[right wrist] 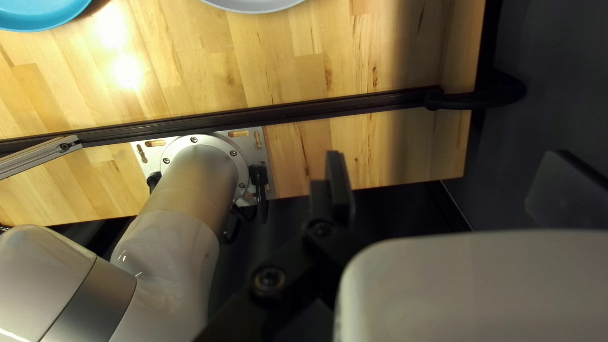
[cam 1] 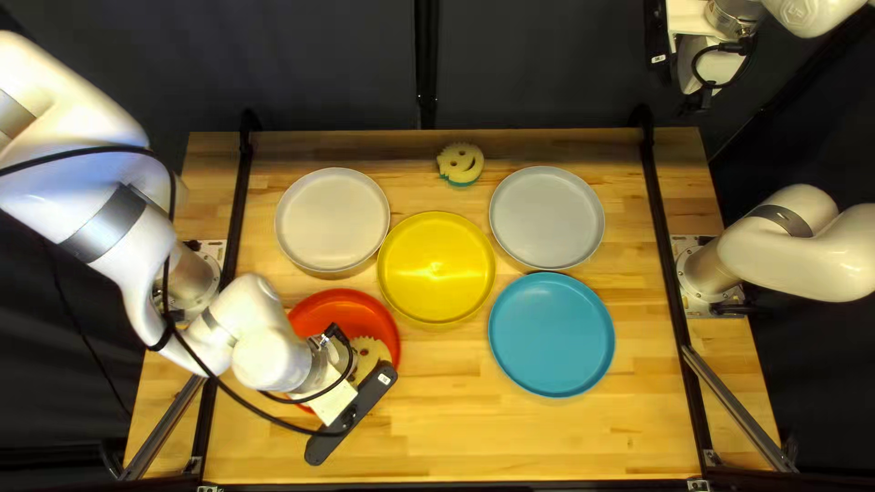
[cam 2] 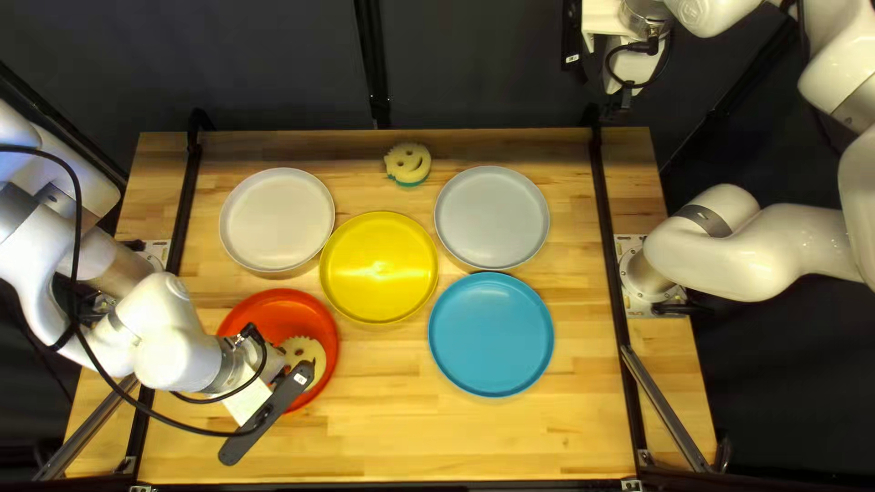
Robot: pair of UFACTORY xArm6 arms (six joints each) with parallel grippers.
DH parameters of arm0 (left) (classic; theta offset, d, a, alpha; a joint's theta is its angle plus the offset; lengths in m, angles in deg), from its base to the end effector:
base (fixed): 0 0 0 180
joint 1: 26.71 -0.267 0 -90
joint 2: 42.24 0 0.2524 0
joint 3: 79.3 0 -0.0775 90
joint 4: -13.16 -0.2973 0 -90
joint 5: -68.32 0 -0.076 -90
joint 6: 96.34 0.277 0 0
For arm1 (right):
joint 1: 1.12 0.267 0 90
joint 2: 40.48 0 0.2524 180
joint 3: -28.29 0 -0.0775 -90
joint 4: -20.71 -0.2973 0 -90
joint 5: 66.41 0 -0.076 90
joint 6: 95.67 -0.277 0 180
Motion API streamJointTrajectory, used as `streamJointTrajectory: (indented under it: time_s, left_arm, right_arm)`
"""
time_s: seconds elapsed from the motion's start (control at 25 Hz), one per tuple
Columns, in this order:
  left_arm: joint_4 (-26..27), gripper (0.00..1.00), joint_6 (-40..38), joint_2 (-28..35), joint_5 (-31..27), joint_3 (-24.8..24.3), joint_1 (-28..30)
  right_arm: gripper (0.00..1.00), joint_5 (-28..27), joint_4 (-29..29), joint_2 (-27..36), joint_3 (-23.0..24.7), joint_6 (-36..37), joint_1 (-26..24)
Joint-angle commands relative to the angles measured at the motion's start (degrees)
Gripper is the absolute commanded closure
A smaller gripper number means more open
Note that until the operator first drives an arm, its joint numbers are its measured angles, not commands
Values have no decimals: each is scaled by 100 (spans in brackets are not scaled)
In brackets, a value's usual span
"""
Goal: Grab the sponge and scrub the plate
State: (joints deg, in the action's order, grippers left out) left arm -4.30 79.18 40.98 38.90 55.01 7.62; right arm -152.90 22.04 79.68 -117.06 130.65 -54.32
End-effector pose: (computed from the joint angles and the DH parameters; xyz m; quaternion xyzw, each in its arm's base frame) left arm 0.3333 -0.2022 0.0675 -0.9201 0.3763 -0.0937 0.0557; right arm 0.1428 -0.2015 0.2610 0.9981 -0.0592 -0.0144 0.0010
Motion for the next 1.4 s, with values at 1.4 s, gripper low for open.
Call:
streamJointTrajectory:
  time_s: [1.4]
  left_arm:
    - [435, 100, -442, 375, 209, -993, 781]
  right_arm:
    - [0, 0, 0, 0, 0, 0, 0]
